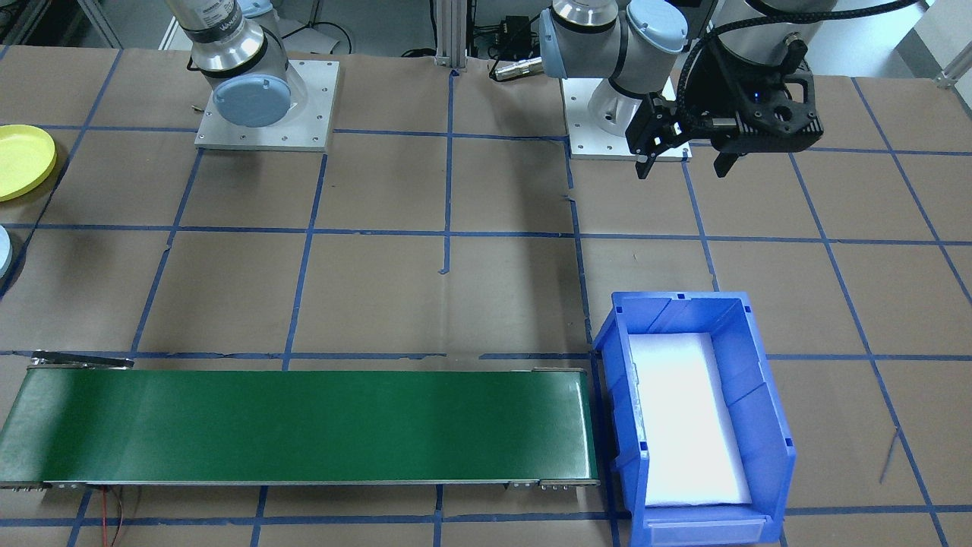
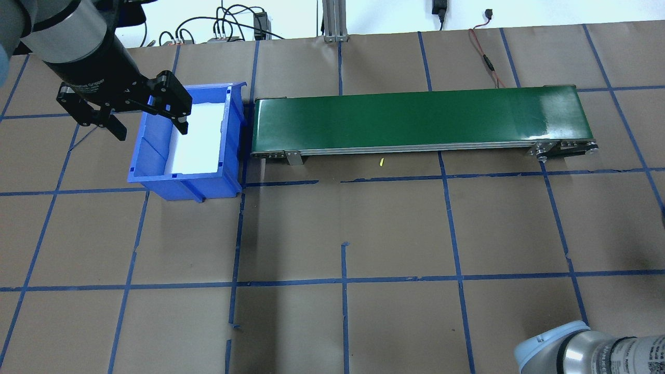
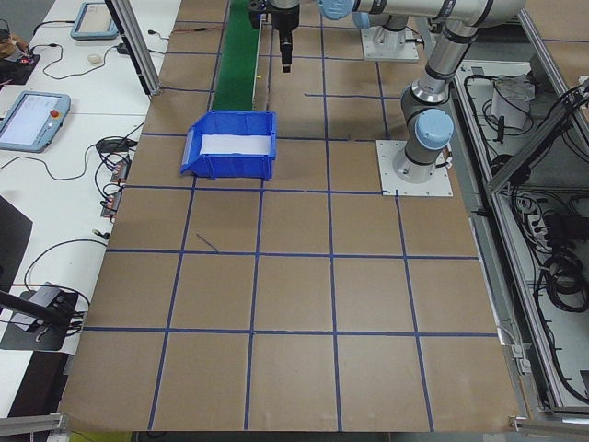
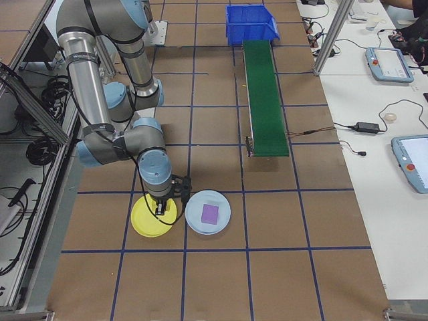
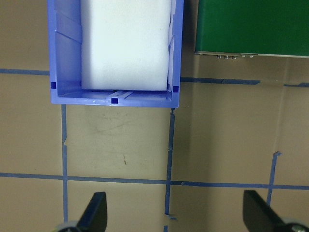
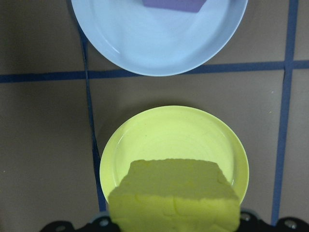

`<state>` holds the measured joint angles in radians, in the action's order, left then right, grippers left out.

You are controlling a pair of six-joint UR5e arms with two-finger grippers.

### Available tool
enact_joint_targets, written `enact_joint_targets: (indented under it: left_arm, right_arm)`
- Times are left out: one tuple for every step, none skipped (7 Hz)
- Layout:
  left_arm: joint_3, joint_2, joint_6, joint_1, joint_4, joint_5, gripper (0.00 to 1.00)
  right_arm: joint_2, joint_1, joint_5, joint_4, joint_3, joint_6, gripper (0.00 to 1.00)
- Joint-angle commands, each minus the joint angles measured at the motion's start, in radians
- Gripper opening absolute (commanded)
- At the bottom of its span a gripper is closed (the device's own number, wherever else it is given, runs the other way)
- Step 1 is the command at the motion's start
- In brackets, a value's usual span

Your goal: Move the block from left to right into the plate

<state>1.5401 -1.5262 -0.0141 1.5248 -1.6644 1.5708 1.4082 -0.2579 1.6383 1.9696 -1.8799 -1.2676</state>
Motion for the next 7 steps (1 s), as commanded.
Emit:
enact_joint_targets:
  left_arm:
    - [0.000,0.000,-0.001,0.000,0.000,0.000,1.00]
    - [0.002,0.000,0.000,0.000,0.000,0.000,1.00]
    - [0.000,0.000,-0.001,0.000,0.000,0.000,1.00]
    - [0.000,0.000,-0.001,0.000,0.000,0.000,1.00]
    - [0.000,0.000,0.000,0.000,0.000,0.000,1.00]
    - [0.000,0.000,-0.001,0.000,0.000,0.000,1.00]
    - [0.002,0.000,-0.001,0.002,0.000,0.000,1.00]
  right_arm:
    - [-0.064,0.035,-0.044,0.212,-0.147,-0.018,0.52]
    - [-0.098,0.037,-0.045,0.233,-0.147,-0.021,0.90]
    - [-0.100,0.042,-0.026,0.232,-0.146,-0.068,1.00]
    - [-0.084,0.042,-0.032,0.236,-0.139,-0.050,1.00]
    - [-0.054,0.019,-0.031,0.207,-0.105,0.021,1.00]
    - [-0.014,-0.062,-0.044,0.175,-0.082,0.036,1.00]
    - [0.024,-0.189,-0.040,0.140,-0.055,0.156,1.00]
